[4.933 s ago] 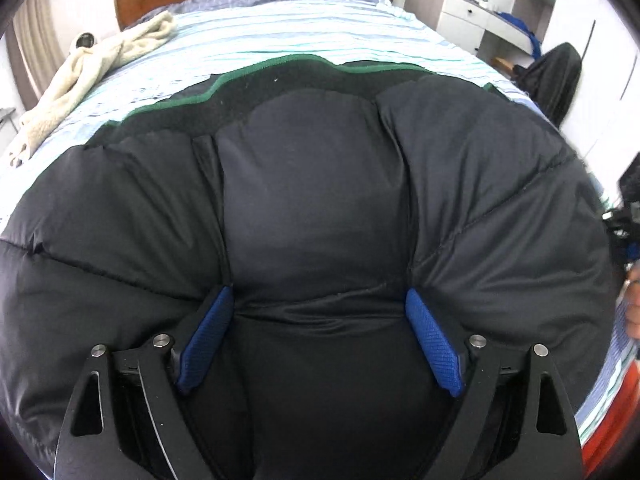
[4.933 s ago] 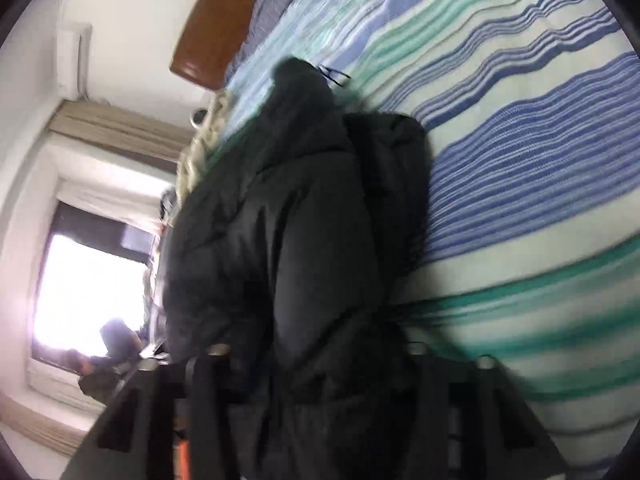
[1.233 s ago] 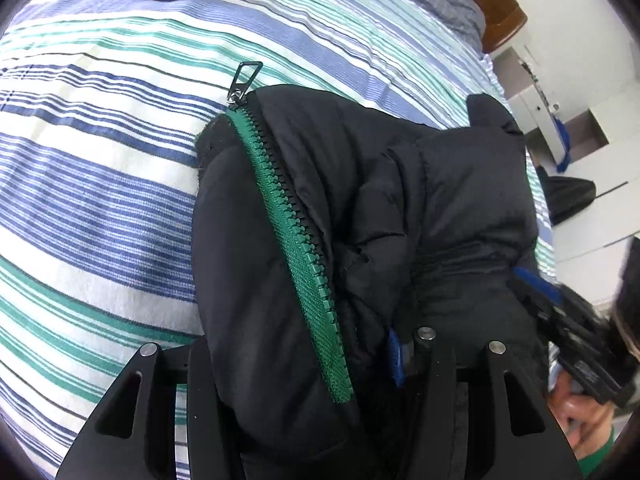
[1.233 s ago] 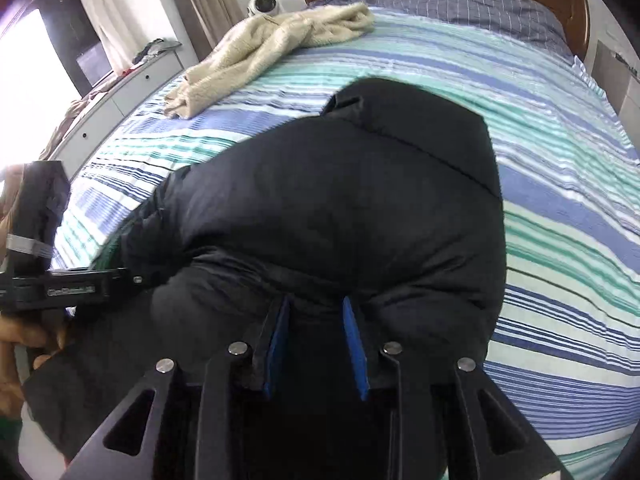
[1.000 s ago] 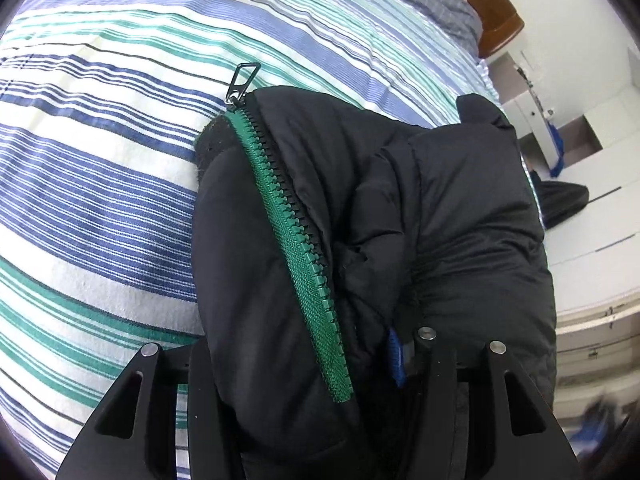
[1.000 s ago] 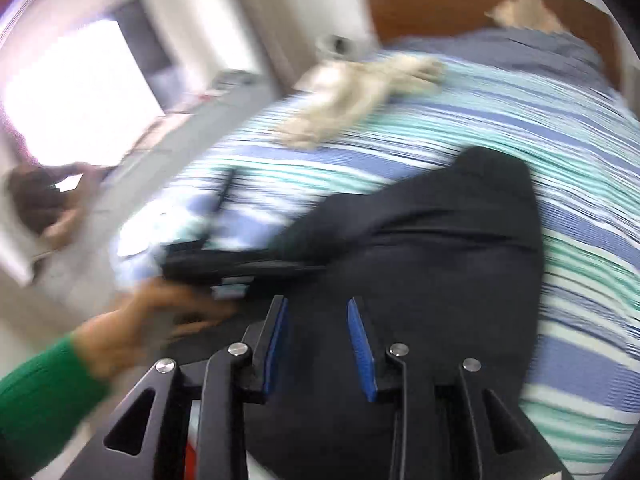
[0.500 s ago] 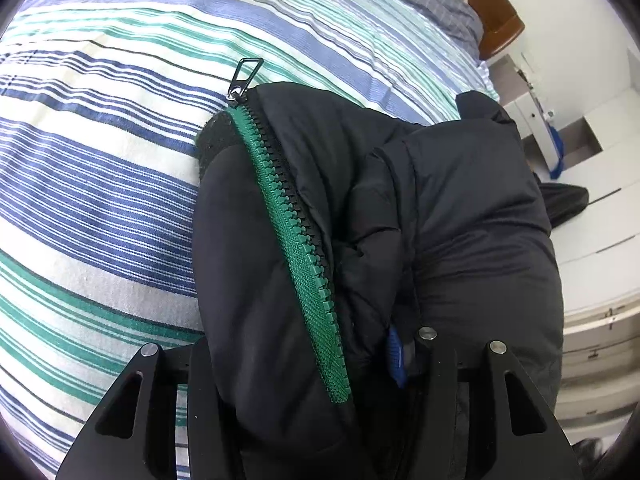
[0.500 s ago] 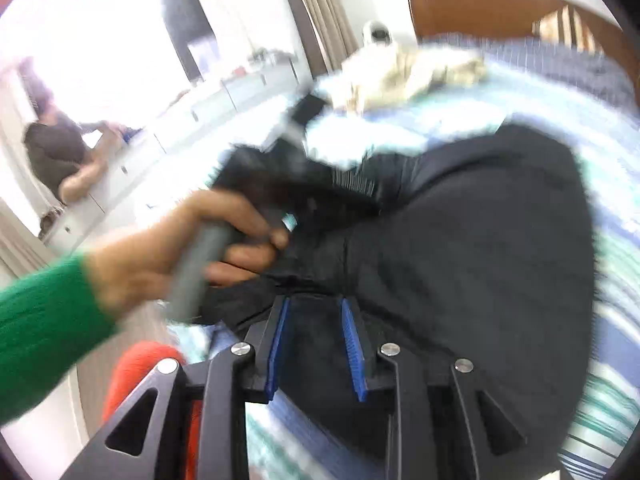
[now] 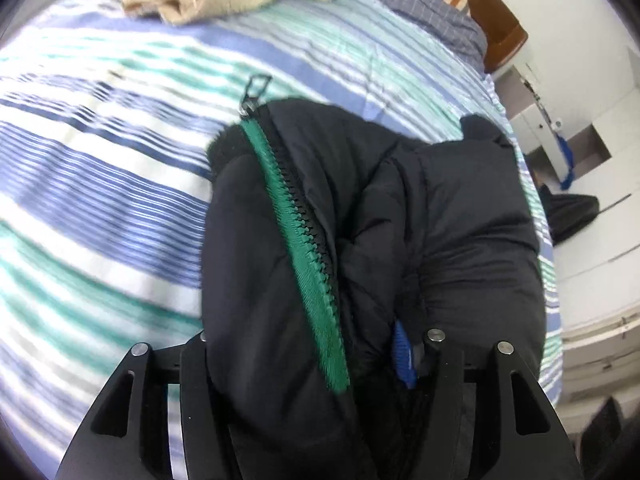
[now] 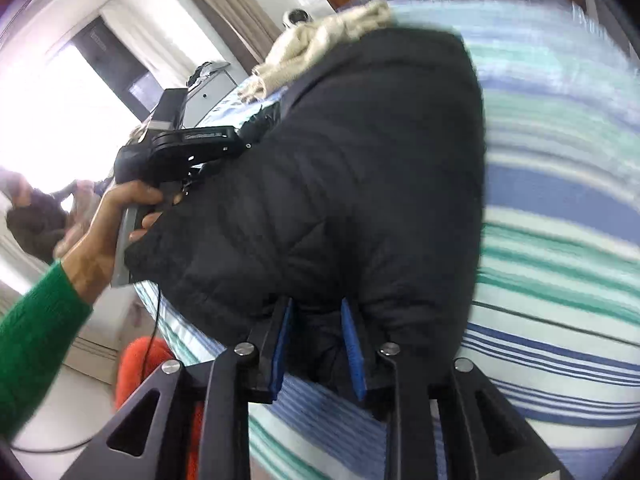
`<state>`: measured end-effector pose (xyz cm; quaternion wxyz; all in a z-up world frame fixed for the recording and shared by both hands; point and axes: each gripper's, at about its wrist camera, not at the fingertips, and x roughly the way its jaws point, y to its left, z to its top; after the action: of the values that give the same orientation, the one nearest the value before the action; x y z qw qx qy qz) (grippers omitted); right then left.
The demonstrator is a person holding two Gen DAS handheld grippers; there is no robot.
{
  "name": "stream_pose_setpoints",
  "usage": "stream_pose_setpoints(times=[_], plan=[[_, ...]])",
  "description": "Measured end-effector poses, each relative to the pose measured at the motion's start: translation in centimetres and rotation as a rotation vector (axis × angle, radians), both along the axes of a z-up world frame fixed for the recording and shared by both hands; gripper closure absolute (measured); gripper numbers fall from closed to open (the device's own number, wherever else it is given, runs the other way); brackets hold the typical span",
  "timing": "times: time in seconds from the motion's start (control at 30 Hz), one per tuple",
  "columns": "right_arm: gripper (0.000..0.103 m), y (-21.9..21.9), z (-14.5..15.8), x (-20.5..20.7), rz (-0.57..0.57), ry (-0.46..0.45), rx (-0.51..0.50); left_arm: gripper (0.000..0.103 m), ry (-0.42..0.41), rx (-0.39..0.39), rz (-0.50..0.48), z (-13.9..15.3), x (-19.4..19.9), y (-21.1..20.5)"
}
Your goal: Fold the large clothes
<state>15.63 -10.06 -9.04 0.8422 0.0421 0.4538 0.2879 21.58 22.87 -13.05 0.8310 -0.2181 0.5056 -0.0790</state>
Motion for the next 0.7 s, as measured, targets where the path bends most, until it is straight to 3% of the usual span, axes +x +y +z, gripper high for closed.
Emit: stream_pose_setpoints(times=[0.03, 0.1, 0.13, 0.2, 0.3, 0.33, 0.47, 0.53, 0.6, 0.7], plan=[[0.045, -0.6, 0.6, -0.9, 0.001, -0.021, -0.014, 0.037, -0.016, 0.013, 0.009, 0.9, -0.8, -0.1], [0.021, -2.2, 1.9, -3.0, -0.012, -0.083, -0.085, 0.026, -0.062, 0.057, 0.011, 2.9, -2.8, -0.3], [0.020, -3.3, 2.0, -3.8, -0.028, -0.115, -0.134, 0.017, -0.089, 0.101, 0.014, 3.9, -4.1, -0.4], [0.020, -5.3, 1.1, -5.0, -0.079, -0.142, -0.223, 0.011, -0.138, 0.209, 0.018, 5.5, -6.4, -0.5], [0.020, -9.2, -0.7, -6.1, -0.189, -0.096, -0.290, 0.006, -0.149, 0.315, 0.027, 6.4, -9.4, 0.1], [0.020, -10.3, -0.8, -6.2, -0.221, -0.075, -0.287, 0.002, -0.135, 0.327, 0.038, 6.2, -10.0, 0.4], [0.020, -13.7, -1.4, -7.5, -0.301, -0.058, -0.264, 0.001, -0.138, 0.292, 0.027, 5.7, -13.2, 1.4], [0.020, -14.5, -1.1, -8.0, -0.308, -0.068, -0.230, 0.001, -0.164, 0.337, 0.101, 5.6, -14.9, 1.8], [0.020, -15.3, 0.2, -9.2, -0.289, -0.132, -0.103, 0.002, -0.158, 0.359, 0.133, 5.4, -15.6, 1.9], [0.018, -15.9, 1.5, -9.9, -0.269, -0.215, 0.028, 0.003, -0.133, 0.319, 0.138, 5.0, -15.3, 3.0]])
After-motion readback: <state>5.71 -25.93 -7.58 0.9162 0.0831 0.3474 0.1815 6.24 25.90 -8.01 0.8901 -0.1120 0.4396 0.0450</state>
